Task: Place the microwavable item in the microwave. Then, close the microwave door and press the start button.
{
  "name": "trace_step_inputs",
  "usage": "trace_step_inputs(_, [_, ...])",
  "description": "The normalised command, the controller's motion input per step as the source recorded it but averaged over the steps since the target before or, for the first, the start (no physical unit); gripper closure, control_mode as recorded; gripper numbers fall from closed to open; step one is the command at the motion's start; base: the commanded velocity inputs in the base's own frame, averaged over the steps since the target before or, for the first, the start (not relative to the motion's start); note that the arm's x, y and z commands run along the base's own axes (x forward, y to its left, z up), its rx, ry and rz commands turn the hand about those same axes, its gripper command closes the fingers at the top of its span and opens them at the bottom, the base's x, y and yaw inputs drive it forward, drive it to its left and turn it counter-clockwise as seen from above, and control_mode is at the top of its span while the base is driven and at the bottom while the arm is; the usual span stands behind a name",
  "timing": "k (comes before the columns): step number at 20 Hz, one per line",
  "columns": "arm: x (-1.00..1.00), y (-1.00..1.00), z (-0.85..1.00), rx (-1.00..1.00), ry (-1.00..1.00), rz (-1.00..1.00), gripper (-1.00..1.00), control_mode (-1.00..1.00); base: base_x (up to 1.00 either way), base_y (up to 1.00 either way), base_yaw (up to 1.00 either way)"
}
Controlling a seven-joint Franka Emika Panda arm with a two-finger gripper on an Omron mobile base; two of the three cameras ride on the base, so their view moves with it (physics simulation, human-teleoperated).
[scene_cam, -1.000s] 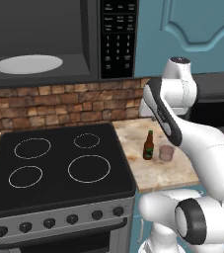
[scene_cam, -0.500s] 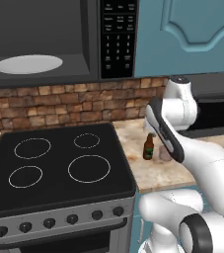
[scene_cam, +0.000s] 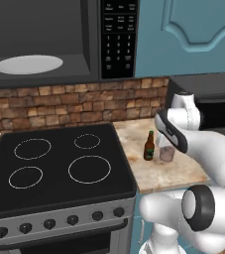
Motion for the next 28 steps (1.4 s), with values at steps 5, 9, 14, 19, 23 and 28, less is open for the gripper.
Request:
trace_step_inputs(5, [0.44, 0.0, -0.18, 0.0, 0.09, 0.09, -1.0, -1.0, 0.0, 0.0, 0.0])
trace_step_inputs(9, [0.05, 0.01, -0.31, -0.04, 0.0, 0.13, -1.0, -1.0, 0.0, 0.0, 0.0])
trace_step_inputs(14, [0.0, -0.02, -0.33, -0.01, 0.0, 0.17, -1.0, -1.0, 0.0, 0.0, 0.0])
trace_step_inputs(19, [0.11, 0.0, -0.26, 0.0, -0.01, 0.15, -1.0, -1.0, 0.0, 0.0, 0.0])
trace_step_inputs(23, [0.12, 0.0, -0.25, 0.0, -0.04, 0.14, -1.0, -1.0, 0.0, 0.0, 0.0])
trace_step_inputs(28, [0.06, -0.07, -0.21, 0.0, -0.06, 0.15, -1.0, -1.0, 0.0, 0.0, 0.0])
